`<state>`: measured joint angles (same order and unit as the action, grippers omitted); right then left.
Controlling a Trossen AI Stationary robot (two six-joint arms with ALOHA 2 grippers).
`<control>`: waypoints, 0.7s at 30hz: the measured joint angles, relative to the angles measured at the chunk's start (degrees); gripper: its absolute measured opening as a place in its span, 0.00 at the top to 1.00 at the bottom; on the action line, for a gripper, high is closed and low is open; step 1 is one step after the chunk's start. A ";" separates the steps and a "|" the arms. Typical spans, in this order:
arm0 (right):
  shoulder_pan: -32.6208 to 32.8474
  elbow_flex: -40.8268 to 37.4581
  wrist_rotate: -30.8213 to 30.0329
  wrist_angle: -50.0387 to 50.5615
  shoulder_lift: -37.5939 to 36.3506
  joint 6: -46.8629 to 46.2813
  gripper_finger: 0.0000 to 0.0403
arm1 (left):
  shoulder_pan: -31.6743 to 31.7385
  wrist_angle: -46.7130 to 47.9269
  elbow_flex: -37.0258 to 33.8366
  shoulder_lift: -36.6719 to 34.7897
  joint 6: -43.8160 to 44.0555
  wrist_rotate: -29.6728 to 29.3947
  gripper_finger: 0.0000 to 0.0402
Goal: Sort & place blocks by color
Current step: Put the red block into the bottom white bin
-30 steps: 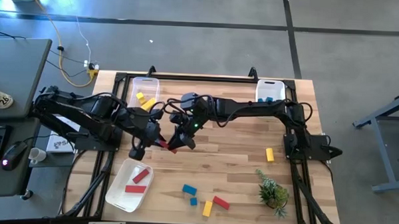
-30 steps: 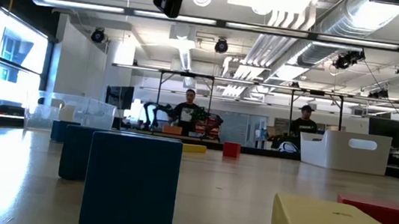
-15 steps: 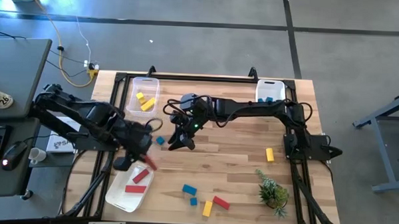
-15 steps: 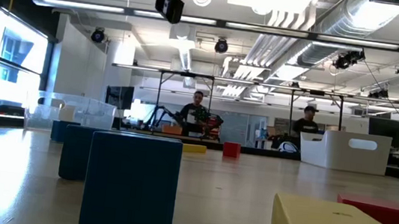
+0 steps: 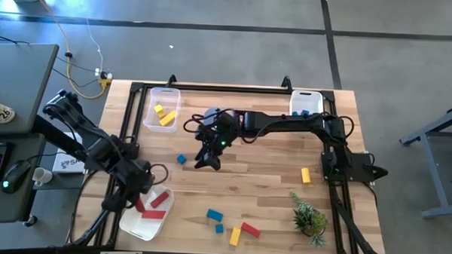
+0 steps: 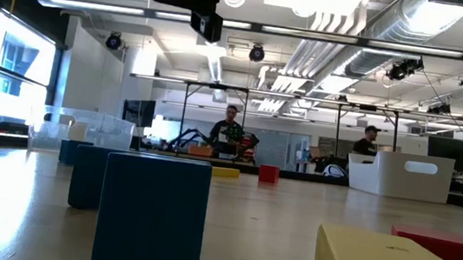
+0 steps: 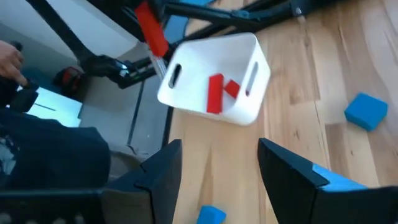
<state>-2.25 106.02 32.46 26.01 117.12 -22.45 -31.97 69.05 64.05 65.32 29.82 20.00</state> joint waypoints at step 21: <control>6.27 0.00 -16.43 12.76 0.00 -12.00 0.52 | 0.13 -17.21 -19.21 0.04 4.54 5.54 0.89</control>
<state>4.02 106.02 16.03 38.76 117.12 -34.45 -31.84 51.83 44.84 65.36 34.37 25.53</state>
